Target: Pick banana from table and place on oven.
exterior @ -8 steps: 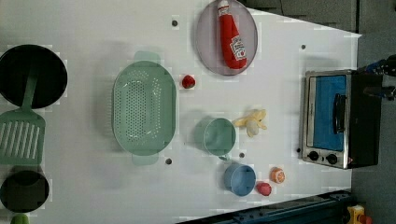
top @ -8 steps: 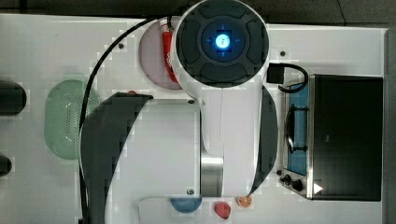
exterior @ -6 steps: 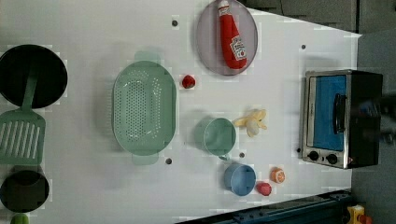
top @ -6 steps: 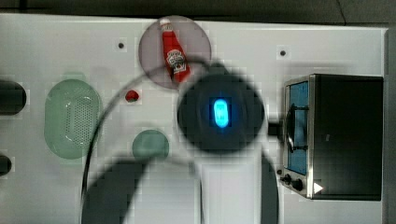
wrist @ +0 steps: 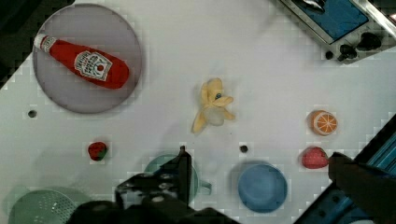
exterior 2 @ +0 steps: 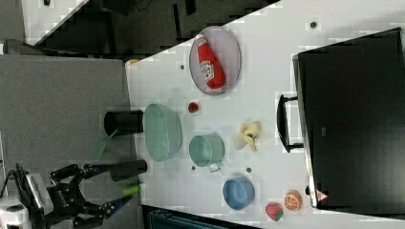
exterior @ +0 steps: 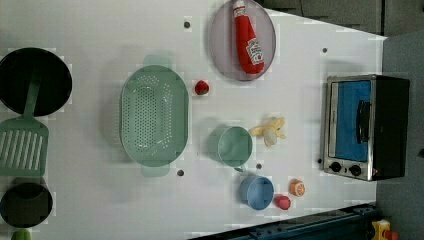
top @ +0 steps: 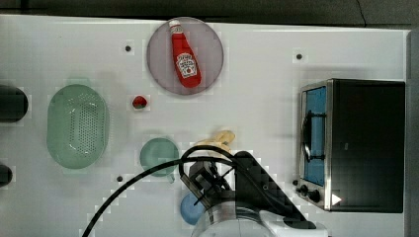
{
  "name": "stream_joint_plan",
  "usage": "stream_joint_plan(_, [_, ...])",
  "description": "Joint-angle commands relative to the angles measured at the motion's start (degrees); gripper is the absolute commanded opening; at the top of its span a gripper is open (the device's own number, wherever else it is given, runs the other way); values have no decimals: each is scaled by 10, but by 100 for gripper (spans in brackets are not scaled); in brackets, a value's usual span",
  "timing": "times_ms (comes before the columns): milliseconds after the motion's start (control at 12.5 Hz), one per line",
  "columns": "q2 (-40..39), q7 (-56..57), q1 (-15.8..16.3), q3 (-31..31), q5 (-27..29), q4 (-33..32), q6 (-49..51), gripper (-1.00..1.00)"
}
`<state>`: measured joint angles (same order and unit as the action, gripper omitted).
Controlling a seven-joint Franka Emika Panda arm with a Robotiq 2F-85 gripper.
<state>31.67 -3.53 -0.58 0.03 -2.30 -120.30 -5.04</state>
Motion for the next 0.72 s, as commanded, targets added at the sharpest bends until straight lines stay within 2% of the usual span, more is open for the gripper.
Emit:
stream_joint_plan(80, [-83,-21,-10,-6,12,-39,-62,100])
stream_joint_plan(720, [-237,-21,-10,-6,12,-143,-322,100])
